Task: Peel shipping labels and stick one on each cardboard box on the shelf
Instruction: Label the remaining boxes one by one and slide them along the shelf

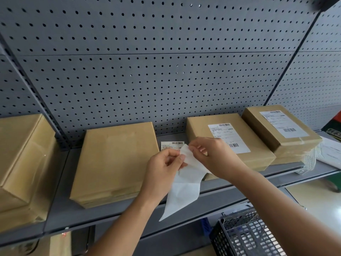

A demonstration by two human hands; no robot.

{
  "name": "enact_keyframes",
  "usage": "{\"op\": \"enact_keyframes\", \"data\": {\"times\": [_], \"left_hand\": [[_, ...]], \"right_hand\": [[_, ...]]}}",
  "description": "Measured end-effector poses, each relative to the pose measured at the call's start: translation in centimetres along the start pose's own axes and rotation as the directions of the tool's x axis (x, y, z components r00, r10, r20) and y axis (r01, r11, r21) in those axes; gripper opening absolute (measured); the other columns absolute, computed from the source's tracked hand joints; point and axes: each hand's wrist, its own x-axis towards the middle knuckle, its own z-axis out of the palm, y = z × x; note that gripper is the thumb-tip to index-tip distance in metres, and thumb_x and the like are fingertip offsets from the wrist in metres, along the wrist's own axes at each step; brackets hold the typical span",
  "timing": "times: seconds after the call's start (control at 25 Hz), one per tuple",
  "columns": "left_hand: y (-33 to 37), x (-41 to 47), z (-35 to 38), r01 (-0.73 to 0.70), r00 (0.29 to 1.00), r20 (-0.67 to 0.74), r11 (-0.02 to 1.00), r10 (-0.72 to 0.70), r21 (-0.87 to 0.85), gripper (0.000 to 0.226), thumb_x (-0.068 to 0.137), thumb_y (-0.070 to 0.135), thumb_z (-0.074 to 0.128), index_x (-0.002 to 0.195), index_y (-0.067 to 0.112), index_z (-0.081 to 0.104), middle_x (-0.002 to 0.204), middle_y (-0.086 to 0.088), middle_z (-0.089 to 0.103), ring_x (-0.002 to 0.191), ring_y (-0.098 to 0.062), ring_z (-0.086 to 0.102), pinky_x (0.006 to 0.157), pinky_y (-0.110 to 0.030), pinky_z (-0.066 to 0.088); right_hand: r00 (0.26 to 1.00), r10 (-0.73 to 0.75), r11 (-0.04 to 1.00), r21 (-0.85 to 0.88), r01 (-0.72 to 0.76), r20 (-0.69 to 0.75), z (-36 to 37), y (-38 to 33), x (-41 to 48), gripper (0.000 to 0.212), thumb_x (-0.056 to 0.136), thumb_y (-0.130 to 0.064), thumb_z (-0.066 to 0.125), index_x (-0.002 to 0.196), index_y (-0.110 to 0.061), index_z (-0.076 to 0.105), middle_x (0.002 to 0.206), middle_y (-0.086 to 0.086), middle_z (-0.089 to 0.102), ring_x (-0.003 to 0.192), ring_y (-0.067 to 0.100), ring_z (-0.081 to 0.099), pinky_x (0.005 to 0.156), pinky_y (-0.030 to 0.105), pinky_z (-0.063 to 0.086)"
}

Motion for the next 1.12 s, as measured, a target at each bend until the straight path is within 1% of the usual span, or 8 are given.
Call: {"op": "enact_keyframes", "data": {"times": [0.2, 0.36, 0.48, 0.6, 0.72, 0.88, 1.0, 1.12], "left_hand": [[0.0, -0.4, 0.0, 0.085, 0.996, 0.018, 0.996, -0.085, 0.021, 0.008, 0.096, 0.012, 0.066, 0.091, 0.005, 0.067, 0.078, -0.007, 0.078, 0.077, -0.018, 0.074, 0.077, -0.029, 0.061], [0.1, -0.9, 0.0, 0.122, 0.989, 0.065, 0.981, -0.133, 0.154, 0.008, 0.095, 0.015, 0.063, 0.09, 0.01, 0.066, 0.076, -0.002, 0.078, 0.075, -0.017, 0.073, 0.074, -0.028, 0.06], [0.1, -0.9, -0.1, 0.19, 0.97, 0.111, 0.956, -0.218, 0.223, 0.009, 0.091, 0.016, 0.06, 0.085, 0.011, 0.063, 0.073, -0.001, 0.077, 0.066, -0.012, 0.067, 0.073, -0.036, 0.059], [0.6, -0.5, -0.3, 0.196, 0.963, 0.117, 0.929, -0.243, 0.314, 0.027, 0.091, 0.039, 0.061, 0.083, 0.013, 0.063, 0.071, 0.001, 0.069, 0.065, -0.013, 0.06, 0.079, -0.049, 0.057], [1.9, 0.5, -0.5, 0.07, 0.998, -0.024, 0.91, -0.066, 0.41, 0.048, 0.092, 0.065, 0.054, 0.094, 0.018, 0.065, 0.086, 0.005, 0.064, 0.078, -0.011, 0.061, 0.07, -0.032, 0.05], [2.8, 2.4, 0.0, 0.132, 0.991, -0.007, 0.96, -0.134, 0.249, 0.055, 0.09, 0.068, 0.053, 0.098, 0.016, 0.069, 0.082, 0.0, 0.066, 0.074, -0.008, 0.056, 0.067, -0.028, 0.042], [2.8, 3.3, 0.6, 0.142, 0.989, -0.058, 0.983, -0.136, 0.116, 0.047, 0.095, 0.052, 0.062, 0.073, 0.009, 0.062, 0.065, -0.005, 0.062, 0.055, -0.006, 0.048, 0.062, -0.029, 0.039], [2.3, 3.5, 0.9, 0.148, 0.986, -0.078, 0.989, -0.146, 0.021, 0.035, 0.095, 0.031, 0.067, 0.071, 0.008, 0.057, 0.058, -0.001, 0.052, 0.047, -0.009, 0.041, 0.056, -0.03, 0.033]], "right_hand": [[0.98, 0.198, 0.979, -0.044, -0.199, -0.011, -2.0, 0.2, 3.0, 0.016, 0.099, -0.023, 0.053, 0.102, -0.015, 0.066, 0.089, -0.005, 0.067, 0.08, 0.019, 0.061, 0.066, 0.031, 0.047], [0.968, 0.23, 0.955, -0.167, -0.244, -0.099, -3.1, 0.3, 5.1, 0.018, 0.1, -0.025, 0.044, 0.098, -0.016, 0.059, 0.09, 0.004, 0.067, 0.079, 0.031, 0.059, 0.067, 0.039, 0.05], [0.973, 0.189, 0.939, -0.264, -0.218, -0.13, -3.5, -0.2, 6.4, 0.016, 0.102, -0.023, 0.037, 0.098, -0.016, 0.051, 0.084, 0.009, 0.062, 0.073, 0.037, 0.057, 0.059, 0.038, 0.045], [0.988, 0.09, 0.951, -0.284, -0.124, -0.129, -3.6, -1.0, 6.6, 0.015, 0.103, -0.019, 0.036, 0.101, -0.015, 0.05, 0.079, 0.008, 0.06, 0.071, 0.038, 0.056, 0.056, 0.038, 0.043], [0.994, 0.012, 0.97, -0.24, -0.037, -0.107, -3.4, -1.8, 5.9, 0.014, 0.103, -0.019, 0.038, 0.103, -0.017, 0.052, 0.078, 0.0, 0.059, 0.071, 0.034, 0.055, 0.062, 0.041, 0.048], [0.995, -0.046, 0.982, -0.187, 0.028, -0.089, -3.4, -2.6, 5.1, 0.014, 0.103, -0.02, 0.041, 0.104, -0.017, 0.054, 0.079, -0.001, 0.061, 0.071, 0.029, 0.055, 0.063, 0.043, 0.051], [0.994, -0.044, 0.988, -0.154, 0.029, -0.095, -3.5, -2.9, 4.8, 0.015, 0.103, -0.021, 0.042, 0.105, -0.017, 0.056, 0.081, 0.001, 0.063, 0.073, 0.028, 0.055, 0.065, 0.043, 0.051], [0.99, -0.02, 0.992, -0.124, 0.003, -0.142, -3.7, -2.5, 5.4, 0.014, 0.103, -0.02, 0.043, 0.103, -0.016, 0.056, 0.075, 0.0, 0.059, 0.069, 0.028, 0.054, 0.063, 0.042, 0.05]]}}
